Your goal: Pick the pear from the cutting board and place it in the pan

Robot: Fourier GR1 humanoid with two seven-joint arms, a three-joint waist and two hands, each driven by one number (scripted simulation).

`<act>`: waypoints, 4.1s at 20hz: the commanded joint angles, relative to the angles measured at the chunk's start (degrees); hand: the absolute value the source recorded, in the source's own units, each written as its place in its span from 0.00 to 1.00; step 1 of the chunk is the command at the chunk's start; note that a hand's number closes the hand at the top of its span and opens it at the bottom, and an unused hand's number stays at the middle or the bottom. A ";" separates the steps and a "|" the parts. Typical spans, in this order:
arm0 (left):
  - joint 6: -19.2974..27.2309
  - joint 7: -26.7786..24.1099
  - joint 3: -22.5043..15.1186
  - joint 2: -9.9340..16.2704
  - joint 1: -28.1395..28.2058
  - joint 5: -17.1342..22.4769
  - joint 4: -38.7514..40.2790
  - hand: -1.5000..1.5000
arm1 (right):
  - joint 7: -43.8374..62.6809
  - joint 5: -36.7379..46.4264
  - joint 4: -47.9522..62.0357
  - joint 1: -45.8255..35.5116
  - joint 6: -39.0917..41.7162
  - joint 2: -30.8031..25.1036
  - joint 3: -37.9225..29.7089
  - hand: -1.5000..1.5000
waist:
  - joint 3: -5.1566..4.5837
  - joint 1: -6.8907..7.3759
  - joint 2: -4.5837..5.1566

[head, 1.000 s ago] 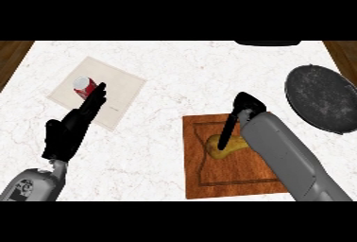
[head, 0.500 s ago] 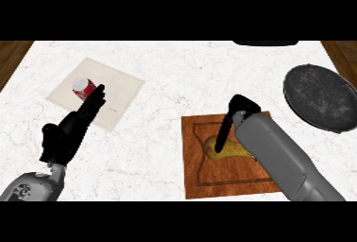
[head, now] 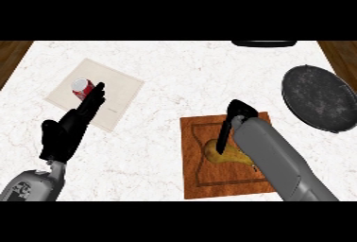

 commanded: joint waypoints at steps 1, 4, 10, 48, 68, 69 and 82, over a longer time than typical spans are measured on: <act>0.44 -0.86 0.38 -0.26 1.80 -1.29 -0.88 0.50 | 6.17 -0.66 0.46 2.45 5.72 1.37 1.13 1.00 | 0.50 0.11 0.69; 0.98 2.61 -1.09 -1.45 0.25 -2.07 -3.00 0.50 | 7.84 -0.01 1.90 0.54 4.37 3.65 0.75 1.00 | 0.52 0.32 0.72; -1.63 -1.08 2.11 -0.54 2.74 -0.66 -1.14 0.50 | 9.03 2.39 -2.99 1.51 4.45 2.23 1.20 1.00 | 0.48 0.02 0.57; -3.06 -0.14 2.76 -4.20 0.66 -5.56 0.71 0.50 | -73.27 -2.30 -45.73 44.84 -35.41 -32.81 -19.42 1.00 | 0.58 0.14 0.95; -5.72 -2.51 5.11 -8.20 -0.35 -7.32 3.93 0.50 | -106.34 1.86 24.73 3.91 -34.60 -26.35 -33.22 1.00 | 0.64 1.48 1.42; -5.66 0.14 4.14 -7.82 -1.03 -7.62 0.79 0.50 | -106.95 2.28 28.32 1.79 -36.87 -24.44 -33.44 1.00 | 0.72 2.44 1.68; -8.55 0.23 6.00 -6.70 -1.72 -6.22 -0.54 0.50 | -97.56 6.92 43.59 -5.95 -28.67 -25.24 -31.67 0.00 | 0.91 4.46 2.57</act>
